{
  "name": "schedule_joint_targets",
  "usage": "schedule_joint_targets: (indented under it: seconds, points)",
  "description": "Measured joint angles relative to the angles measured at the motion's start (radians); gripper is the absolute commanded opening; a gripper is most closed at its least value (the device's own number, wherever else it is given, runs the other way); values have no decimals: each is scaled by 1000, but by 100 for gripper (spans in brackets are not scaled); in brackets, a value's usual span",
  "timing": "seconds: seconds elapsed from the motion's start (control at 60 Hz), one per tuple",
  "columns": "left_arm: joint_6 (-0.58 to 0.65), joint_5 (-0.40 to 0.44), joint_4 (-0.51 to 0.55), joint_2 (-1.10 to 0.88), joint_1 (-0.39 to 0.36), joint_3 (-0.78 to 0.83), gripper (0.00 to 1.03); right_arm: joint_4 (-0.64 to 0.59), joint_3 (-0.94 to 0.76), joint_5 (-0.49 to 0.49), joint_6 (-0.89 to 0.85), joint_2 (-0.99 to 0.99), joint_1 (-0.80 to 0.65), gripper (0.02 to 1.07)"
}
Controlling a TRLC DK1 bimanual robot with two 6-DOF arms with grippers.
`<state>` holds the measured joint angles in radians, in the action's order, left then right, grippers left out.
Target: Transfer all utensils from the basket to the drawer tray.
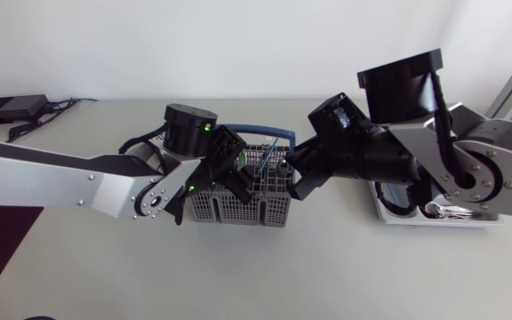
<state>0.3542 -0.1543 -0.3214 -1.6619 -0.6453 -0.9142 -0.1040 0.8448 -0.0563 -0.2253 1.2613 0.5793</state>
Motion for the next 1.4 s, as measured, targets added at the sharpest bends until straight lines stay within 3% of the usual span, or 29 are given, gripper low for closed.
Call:
schedule_joint_targets:
  seconds: [0.083,0.217,0.467,0.783,1.217,1.4]
  points:
    - [-15,-52,-16,-32,-14,-14,52,3,-13,-8,-6,-19,-11,37]
    - [-22,-111,-41,-41,-26,-16,48,4,-36,-26,-7,-31,-27,37]
    - [-44,-117,-55,-41,-30,-16,34,26,-62,-38,-8,-32,-40,37]
    - [-48,-119,-92,-14,-30,10,32,33,-68,-45,-14,-32,-45,37]
    - [-43,-124,-298,103,-53,170,32,33,-68,-45,-14,-29,-45,37]
    - [-41,-124,-307,117,-53,184,25,35,-70,-45,-14,-25,-45,37]
